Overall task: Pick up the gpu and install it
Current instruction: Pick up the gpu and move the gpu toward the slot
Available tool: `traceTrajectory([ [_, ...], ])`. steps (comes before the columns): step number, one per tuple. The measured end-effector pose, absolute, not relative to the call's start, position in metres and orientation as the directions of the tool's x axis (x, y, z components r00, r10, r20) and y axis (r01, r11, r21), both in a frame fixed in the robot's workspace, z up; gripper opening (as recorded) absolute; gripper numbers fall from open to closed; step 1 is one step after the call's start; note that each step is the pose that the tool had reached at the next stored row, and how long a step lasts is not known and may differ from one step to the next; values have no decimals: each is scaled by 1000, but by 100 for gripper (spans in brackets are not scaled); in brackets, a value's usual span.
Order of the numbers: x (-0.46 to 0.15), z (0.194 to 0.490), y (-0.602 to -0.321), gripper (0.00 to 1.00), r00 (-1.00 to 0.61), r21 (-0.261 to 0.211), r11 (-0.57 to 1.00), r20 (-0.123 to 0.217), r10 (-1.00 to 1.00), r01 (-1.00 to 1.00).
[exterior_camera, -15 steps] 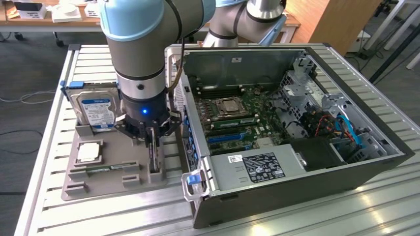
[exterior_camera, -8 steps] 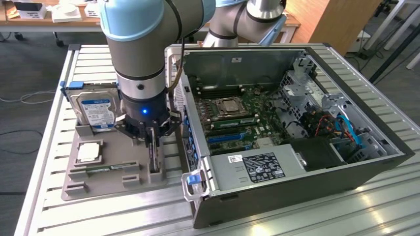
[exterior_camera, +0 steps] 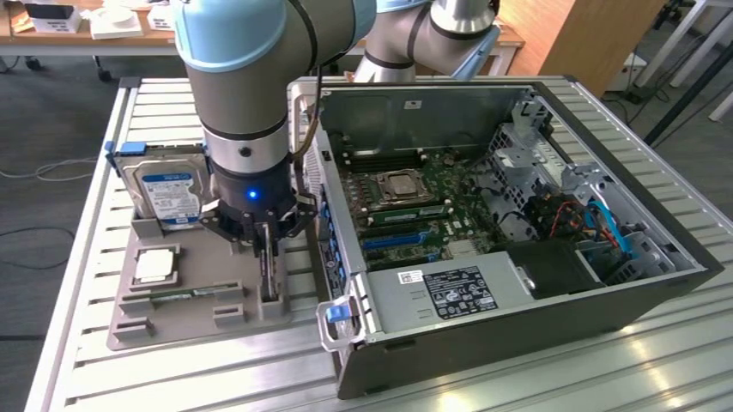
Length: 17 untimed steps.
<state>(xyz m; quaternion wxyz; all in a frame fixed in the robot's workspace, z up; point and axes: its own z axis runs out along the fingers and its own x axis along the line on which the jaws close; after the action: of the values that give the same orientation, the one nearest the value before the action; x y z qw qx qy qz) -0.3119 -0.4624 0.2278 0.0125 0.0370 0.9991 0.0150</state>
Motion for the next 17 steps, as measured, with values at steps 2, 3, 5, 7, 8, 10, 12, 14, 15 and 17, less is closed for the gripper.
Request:
traceTrajectory([
  [2, -312, 228, -462, 27, -997, 31, 997, -24, 70, 70],
  [3, -312, 228, -462, 27, -997, 31, 997, -24, 68, 67],
  [5, -312, 228, -462, 27, -998, 31, 998, -24, 64, 63],
  [7, -312, 228, -462, 27, -998, 31, 998, -24, 59, 58],
  [8, -312, 228, -462, 27, -998, 31, 998, -24, 58, 57],
  [10, -312, 228, -462, 27, -998, 31, 998, -24, 57, 57],
  [12, -312, 228, -462, 27, -998, 31, 998, -24, 57, 56],
  [14, -312, 228, -462, 27, -998, 31, 998, -24, 57, 56],
  [15, -312, 228, -462, 27, -998, 31, 998, -24, 57, 56],
  [17, -312, 230, -462, 27, -998, 32, 998, -24, 57, 56],
])
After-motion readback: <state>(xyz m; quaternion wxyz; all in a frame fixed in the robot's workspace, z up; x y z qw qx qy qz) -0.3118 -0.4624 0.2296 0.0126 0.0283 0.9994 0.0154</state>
